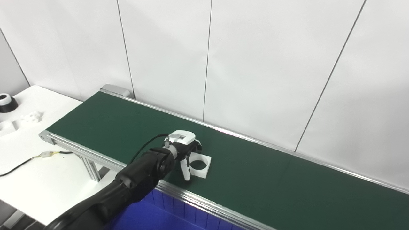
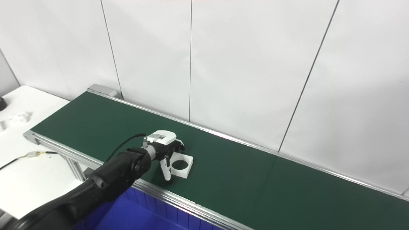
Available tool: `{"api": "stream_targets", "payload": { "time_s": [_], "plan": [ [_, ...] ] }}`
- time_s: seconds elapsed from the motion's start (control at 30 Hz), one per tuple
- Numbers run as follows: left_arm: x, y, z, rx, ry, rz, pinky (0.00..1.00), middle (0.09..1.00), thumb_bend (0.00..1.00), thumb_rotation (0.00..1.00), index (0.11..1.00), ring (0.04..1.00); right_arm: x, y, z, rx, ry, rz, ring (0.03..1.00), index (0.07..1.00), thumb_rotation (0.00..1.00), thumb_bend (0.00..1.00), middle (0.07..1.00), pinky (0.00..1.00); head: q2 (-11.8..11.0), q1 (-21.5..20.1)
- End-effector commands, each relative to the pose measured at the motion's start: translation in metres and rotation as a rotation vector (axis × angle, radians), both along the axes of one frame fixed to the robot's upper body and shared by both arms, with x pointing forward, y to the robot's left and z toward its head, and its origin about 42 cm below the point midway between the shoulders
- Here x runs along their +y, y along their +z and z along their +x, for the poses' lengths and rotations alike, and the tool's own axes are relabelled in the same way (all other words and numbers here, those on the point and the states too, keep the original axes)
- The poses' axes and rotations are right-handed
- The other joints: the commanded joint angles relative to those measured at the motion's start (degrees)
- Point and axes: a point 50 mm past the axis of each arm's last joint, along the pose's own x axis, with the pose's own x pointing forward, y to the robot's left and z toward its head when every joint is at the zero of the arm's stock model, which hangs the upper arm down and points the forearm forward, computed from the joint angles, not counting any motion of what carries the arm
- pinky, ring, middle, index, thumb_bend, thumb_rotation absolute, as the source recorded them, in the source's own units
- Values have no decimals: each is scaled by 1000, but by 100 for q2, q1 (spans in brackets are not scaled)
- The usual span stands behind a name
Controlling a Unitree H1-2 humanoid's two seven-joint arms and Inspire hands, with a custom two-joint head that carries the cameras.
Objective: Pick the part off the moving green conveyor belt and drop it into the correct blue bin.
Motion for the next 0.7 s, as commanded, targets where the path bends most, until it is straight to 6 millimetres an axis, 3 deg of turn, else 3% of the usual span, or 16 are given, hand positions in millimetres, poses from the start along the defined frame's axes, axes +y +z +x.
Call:
{"api": "stream_targets", "payload": {
  "time_s": [0.0,0.13,0.23,0.27,0.4,0.67],
  "plan": [
    [-4,1,1,30,-57,23,774,758,959,132,724,767,4,12,2,-80,15,31,702,803,461,639,755,618,42,-4],
    [-7,-4,-3,55,-94,28,728,726,973,121,708,731,3,12,3,-89,17,31,701,815,465,632,757,618,51,-13],
    [-9,-8,-6,38,-105,14,657,664,922,54,661,652,3,13,3,-90,18,32,703,822,451,622,759,616,63,-24],
    [-9,-9,-6,28,-107,1,667,622,715,48,572,615,3,13,3,-91,18,31,702,823,445,617,759,614,64,-20],
    [-8,-11,-7,-12,-127,-40,758,545,535,5,456,613,2,12,4,-92,16,31,700,823,435,615,757,613,65,-19],
    [-9,-5,-6,-39,-144,-60,738,536,519,0,446,594,2,12,3,-88,20,32,706,827,443,617,763,616,75,-39]
  ]
}}
